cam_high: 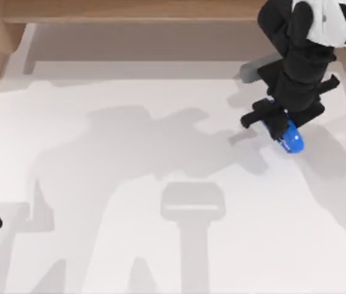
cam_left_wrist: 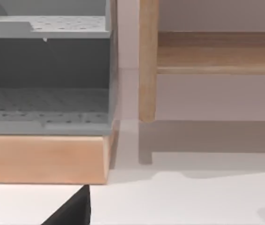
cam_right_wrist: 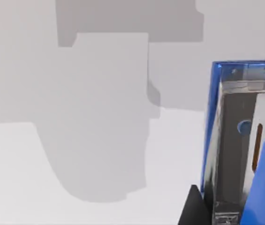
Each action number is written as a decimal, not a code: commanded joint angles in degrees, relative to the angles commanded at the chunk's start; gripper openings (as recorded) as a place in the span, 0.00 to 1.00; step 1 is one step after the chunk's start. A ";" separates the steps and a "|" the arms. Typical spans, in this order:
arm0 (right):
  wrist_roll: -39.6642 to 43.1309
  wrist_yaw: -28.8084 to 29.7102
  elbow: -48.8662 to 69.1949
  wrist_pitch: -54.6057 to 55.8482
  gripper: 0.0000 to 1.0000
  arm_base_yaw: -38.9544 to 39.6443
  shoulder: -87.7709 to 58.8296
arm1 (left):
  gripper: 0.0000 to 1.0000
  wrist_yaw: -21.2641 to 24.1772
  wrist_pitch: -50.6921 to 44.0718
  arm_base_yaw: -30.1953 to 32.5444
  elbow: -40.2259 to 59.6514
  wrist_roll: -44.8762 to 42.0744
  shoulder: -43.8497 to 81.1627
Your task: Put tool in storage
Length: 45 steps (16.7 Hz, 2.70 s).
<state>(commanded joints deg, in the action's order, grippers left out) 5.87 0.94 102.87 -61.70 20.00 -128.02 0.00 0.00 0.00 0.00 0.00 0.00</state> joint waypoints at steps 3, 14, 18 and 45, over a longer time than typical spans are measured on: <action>1.31 2.89 3.16 -2.37 0.00 -5.93 4.53 | 1.00 0.00 0.00 0.00 0.00 0.00 0.00; 12.52 9.37 23.43 -9.81 0.00 -33.99 -0.31 | 1.00 0.00 0.00 0.00 0.00 0.00 0.00; 13.74 5.97 29.65 -10.65 0.00 -38.99 -10.82 | 1.00 0.00 0.00 0.00 0.00 0.00 0.00; 12.48 3.02 28.91 -11.73 0.60 -40.03 -17.73 | 1.00 0.00 0.00 0.00 0.00 0.00 0.00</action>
<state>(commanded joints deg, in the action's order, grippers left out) 18.35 3.96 131.78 -73.43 -20.03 -145.75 0.00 0.00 0.00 0.00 0.00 0.00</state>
